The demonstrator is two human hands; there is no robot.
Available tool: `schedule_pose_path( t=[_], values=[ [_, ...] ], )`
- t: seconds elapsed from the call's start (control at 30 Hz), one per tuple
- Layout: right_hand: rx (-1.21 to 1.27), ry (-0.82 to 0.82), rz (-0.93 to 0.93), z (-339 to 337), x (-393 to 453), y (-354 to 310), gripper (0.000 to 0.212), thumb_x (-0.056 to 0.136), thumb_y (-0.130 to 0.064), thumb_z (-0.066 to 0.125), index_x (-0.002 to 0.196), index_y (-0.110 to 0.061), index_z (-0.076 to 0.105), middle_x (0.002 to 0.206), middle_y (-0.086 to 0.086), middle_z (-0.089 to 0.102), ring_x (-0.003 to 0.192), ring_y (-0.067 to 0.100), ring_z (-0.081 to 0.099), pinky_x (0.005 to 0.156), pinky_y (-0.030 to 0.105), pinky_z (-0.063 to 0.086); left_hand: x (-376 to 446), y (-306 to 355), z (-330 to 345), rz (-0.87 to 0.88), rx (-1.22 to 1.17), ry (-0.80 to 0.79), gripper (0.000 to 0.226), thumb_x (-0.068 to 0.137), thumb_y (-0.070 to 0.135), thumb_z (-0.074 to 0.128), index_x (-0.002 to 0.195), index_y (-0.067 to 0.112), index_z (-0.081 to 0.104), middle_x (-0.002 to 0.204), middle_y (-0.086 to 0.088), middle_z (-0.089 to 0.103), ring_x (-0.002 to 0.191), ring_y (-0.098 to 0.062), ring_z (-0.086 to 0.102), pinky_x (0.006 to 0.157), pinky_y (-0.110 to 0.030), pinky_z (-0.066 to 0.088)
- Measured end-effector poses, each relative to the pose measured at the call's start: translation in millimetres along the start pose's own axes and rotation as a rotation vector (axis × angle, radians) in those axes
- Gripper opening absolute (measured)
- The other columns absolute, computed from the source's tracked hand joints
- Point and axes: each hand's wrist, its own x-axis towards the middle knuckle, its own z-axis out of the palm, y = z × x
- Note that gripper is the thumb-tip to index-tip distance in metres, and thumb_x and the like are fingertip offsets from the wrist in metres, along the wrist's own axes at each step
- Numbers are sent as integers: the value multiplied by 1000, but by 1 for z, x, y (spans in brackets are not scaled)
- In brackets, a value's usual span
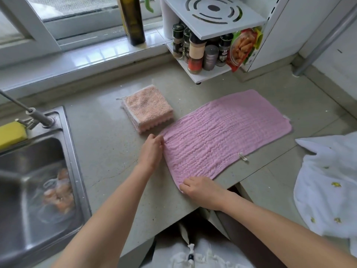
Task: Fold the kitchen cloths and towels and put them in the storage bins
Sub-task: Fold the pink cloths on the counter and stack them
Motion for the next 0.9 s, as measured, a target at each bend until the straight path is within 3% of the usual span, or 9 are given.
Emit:
schedule_pose_path(
  t=[0.13,0.2,0.33,0.43,0.47,0.53,0.63,0.73,0.9],
  values=[
    [157,-138,-89,-1,-4,-6,21,70,6,60,85,-7,52,75,8,55,64,26,54,49,30,35,-1,-11,-5,-5,109,32,17,86,-2,48,77,5,61,80,-6,50,71,-26,51,58,-29,32],
    [230,-156,-71,-11,0,-2,3,86,-7,49,88,-6,51,83,10,56,72,26,54,55,34,39,-1,-14,-6,-29,218,61,13,87,2,50,83,7,62,86,-7,51,78,-27,52,57,-32,35],
    [410,198,253,-31,15,41,8,95,-17,47,93,-11,53,82,-1,56,69,15,54,59,20,44,2,4,8,57,233,154,22,86,5,56,107,8,64,116,-13,57,103,-32,54,81,-40,47],
    [356,428,483,-34,35,92,16,94,-13,47,109,-9,52,92,4,59,79,19,58,65,24,46,10,34,32,27,80,147,39,97,15,43,134,7,50,146,-12,42,137,-27,36,111,-45,31],
    [314,414,537,-32,43,109,27,95,-15,46,121,-7,50,108,11,61,97,24,59,81,33,49,16,43,41,6,51,107,45,100,23,34,142,7,41,152,-11,33,143,-24,25,117,-42,21],
    [248,265,594,-22,59,136,52,98,-29,37,145,-7,31,148,13,37,138,25,33,116,37,23,25,56,61,-9,89,20,65,96,42,12,149,6,24,158,-10,16,147,-23,8,119,-36,5],
    [115,69,494,-3,66,161,68,94,-52,12,152,-18,1,160,0,-3,147,14,-4,116,27,-9,29,55,84,-44,282,-21,76,90,55,2,152,12,11,160,-7,5,148,-24,0,118,-41,-7],
    [58,76,462,7,49,190,68,94,-55,7,152,-21,-4,159,-3,-9,146,11,-9,117,28,-11,25,42,85,-135,384,4,75,92,60,7,153,17,2,160,-4,0,148,-25,-2,117,-43,-13],
    [46,112,786,-3,9,237,71,92,-50,8,151,-13,-3,160,5,-2,147,16,-1,119,30,-4,21,37,68,-275,374,-41,76,93,60,7,152,14,-3,160,-5,0,148,-24,-2,119,-45,-6]
  ],
)
